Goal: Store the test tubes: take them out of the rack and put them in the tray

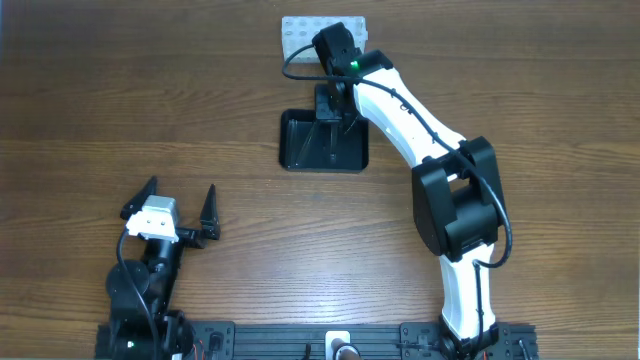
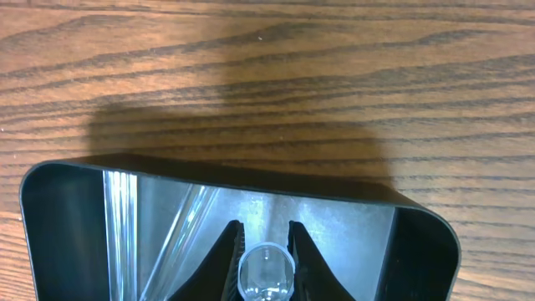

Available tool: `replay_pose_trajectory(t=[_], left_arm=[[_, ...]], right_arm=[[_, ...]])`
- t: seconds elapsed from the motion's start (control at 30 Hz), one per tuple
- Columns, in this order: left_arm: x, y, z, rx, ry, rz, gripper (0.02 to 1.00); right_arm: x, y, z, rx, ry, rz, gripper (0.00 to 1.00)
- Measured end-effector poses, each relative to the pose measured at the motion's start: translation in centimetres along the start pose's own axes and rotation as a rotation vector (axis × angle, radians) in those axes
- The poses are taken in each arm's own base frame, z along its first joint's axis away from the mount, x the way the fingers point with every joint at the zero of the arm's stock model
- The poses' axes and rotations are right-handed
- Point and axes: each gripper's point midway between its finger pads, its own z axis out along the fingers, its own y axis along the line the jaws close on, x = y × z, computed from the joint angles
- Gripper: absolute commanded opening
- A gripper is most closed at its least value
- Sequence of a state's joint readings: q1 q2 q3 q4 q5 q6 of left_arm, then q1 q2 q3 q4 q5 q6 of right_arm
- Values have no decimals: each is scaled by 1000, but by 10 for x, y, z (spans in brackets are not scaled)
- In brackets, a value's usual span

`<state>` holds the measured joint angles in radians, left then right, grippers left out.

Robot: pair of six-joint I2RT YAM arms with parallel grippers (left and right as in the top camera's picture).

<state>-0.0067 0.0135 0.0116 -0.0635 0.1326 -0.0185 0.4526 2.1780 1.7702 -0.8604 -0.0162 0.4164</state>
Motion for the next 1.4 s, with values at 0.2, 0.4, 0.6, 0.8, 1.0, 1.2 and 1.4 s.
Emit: replay_pose_trajectory(t=[0.2,0.4,0.6,0.8,1.0,1.2,1.4], left_arm=[[0,0,0,0,0,0,998],[0,0,0,0,0,0,1000],[0,0,0,0,0,0,1000],[0,0,0,0,0,0,1000],[0,0,0,0,0,0,1000],[0,0,0,0,0,0,1000],[0,0,0,0,0,0,1000]], right_arm=[[0,0,2,3,-2,3,261],[-3,1,3,1,-12,1,272],[-6,4,3,-9,-26,-3,270],[-16,4,-14,-7,-79,-31,345],[-72,11,-103,-25,-392,-80,682],[-132,4,-199,-1,-757,-106,803],[-164,-27,-172,84,-810,-84,871]])
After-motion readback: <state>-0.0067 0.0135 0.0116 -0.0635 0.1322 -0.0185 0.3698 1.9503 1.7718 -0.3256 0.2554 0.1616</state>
